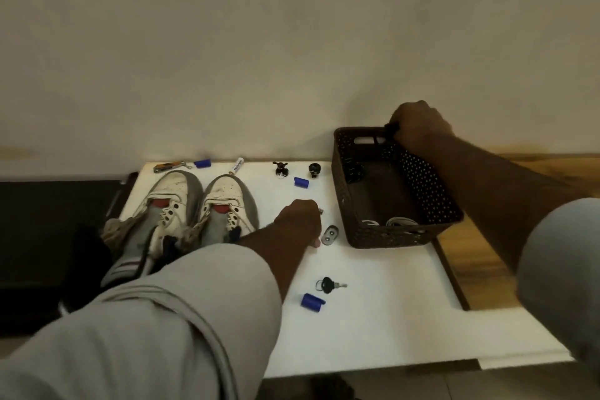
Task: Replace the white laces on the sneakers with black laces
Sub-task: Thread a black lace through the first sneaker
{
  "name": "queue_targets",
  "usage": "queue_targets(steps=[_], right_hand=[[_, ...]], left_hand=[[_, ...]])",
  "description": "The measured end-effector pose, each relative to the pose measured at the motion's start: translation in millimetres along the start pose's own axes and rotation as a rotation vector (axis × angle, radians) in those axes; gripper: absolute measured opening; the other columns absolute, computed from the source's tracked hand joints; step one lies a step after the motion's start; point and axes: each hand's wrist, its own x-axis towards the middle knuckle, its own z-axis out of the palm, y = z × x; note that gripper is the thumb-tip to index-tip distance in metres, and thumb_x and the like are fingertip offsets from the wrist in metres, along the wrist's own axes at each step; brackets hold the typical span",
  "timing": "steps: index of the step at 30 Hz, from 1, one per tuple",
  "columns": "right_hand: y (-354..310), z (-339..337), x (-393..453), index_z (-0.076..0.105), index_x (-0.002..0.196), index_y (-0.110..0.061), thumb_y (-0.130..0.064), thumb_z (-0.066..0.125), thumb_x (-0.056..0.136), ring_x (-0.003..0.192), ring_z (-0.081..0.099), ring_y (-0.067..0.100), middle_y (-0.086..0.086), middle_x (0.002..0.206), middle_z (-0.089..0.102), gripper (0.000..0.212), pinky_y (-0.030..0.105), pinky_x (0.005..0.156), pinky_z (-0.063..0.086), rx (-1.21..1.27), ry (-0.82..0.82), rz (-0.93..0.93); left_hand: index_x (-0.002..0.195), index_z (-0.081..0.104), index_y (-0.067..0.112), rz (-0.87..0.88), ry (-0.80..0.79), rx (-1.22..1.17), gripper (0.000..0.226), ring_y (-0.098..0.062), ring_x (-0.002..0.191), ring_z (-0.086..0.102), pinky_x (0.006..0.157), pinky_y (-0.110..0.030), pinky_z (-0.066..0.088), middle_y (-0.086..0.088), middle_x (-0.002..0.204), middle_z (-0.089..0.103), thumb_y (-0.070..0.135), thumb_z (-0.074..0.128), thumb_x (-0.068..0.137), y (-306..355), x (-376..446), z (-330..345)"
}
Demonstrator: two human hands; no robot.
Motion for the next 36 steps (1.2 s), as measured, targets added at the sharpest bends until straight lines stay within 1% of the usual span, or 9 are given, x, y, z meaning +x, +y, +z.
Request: queue_targets(steps=[2,5,10,13,17,19,25,32,36], right_hand=[[-16,-34,-17,0.07,0.095,-0.005,-0.015,0.059,0.09,0.085,0.062,0.036,0.02,0.101,0.064,0.016,0.034,0.068,0.051,0.054,0.047,-0.051],[-48,-78,-50,0.07,0.084,-0.005,-0.019,0.061,0.089,0.069,0.057,0.029,0.017,0.086,0.065,0.017,0.025,0.054,0.037,0.152,0.118,-0.105],[-113,-120,-135,0.075,0.098,-0.007,-0.01,0.066,0.082,0.081,0.066,0.028,0.013,0.091,0.071,0.019,0.032,0.071,0.053,0.402,0.195,-0.178],[-147,-106,-193,0.076,0.089,-0.003,-0.003,0.065,0.077,0.077,0.068,0.029,0.015,0.083,0.072,0.017,0.038,0.073,0.056,0.554,0.142,-0.205],[-178,-60,-250,0.075,0.088,-0.002,0.003,0.065,0.075,0.069,0.07,0.027,0.015,0.076,0.072,0.016,0.047,0.072,0.058,0.779,0.009,-0.074],[-185,-37,-264,0.074,0.095,-0.002,0.003,0.065,0.08,0.073,0.071,0.026,0.016,0.083,0.072,0.018,0.044,0.077,0.058,0.837,-0.036,-0.016],[-184,0,-264,0.073,0.099,-0.002,0.004,0.065,0.081,0.073,0.07,0.022,0.012,0.087,0.072,0.02,0.033,0.073,0.06,1.037,0.016,0.16],[-192,14,-249,0.071,0.11,-0.011,-0.004,0.067,0.085,0.076,0.065,-0.002,-0.007,0.086,0.068,0.027,0.003,0.066,0.048,1.194,0.16,0.152],[-198,26,-244,0.073,0.108,-0.012,-0.006,0.069,0.083,0.077,0.068,0.001,-0.005,0.088,0.073,0.026,0.014,0.071,0.054,1.233,0.147,0.157]], left_hand=[[0.134,0.046,0.004,0.022,0.047,-0.123,0.052,-0.027,0.127,0.048,0.099,-0.031,0.04,-0.013,0.139,0.048,0.023,0.067,0.09,-4,-27,-9],[0.138,0.048,0.01,0.101,0.309,-0.34,0.044,-0.024,0.133,0.043,0.106,-0.027,0.031,-0.009,0.144,0.047,0.02,0.056,0.096,-17,-83,-25],[0.129,0.06,0.01,0.068,0.672,-0.519,0.035,-0.021,0.129,0.047,0.106,-0.024,0.03,-0.005,0.138,0.054,0.016,0.057,0.094,-75,-201,-25],[0.123,0.064,0.014,-0.077,0.592,-0.516,0.034,-0.02,0.118,0.055,0.094,-0.021,0.038,-0.003,0.135,0.055,0.024,0.062,0.091,-100,-239,8],[0.131,0.055,0.022,-0.113,0.571,-0.61,0.053,-0.019,0.128,0.047,0.105,-0.03,0.041,-0.002,0.147,0.038,0.028,0.074,0.082,-108,-254,46],[0.135,0.049,0.024,-0.096,0.584,-0.71,0.061,-0.018,0.128,0.047,0.106,-0.035,0.042,0.0,0.146,0.039,0.024,0.075,0.081,-108,-249,53],[0.115,0.059,0.022,-0.018,0.659,-0.72,0.032,-0.022,0.105,0.061,0.089,-0.041,0.052,-0.003,0.127,0.049,0.015,0.068,0.085,-110,-217,57],[0.112,0.068,0.027,0.037,0.632,-0.811,0.029,-0.012,0.102,0.063,0.089,-0.028,0.053,0.008,0.117,0.062,0.031,0.072,0.084,-88,-186,62],[0.108,0.068,0.025,0.097,0.608,-0.852,0.023,-0.014,0.102,0.063,0.088,-0.033,0.053,0.007,0.115,0.066,0.022,0.069,0.085,-74,-181,63]])
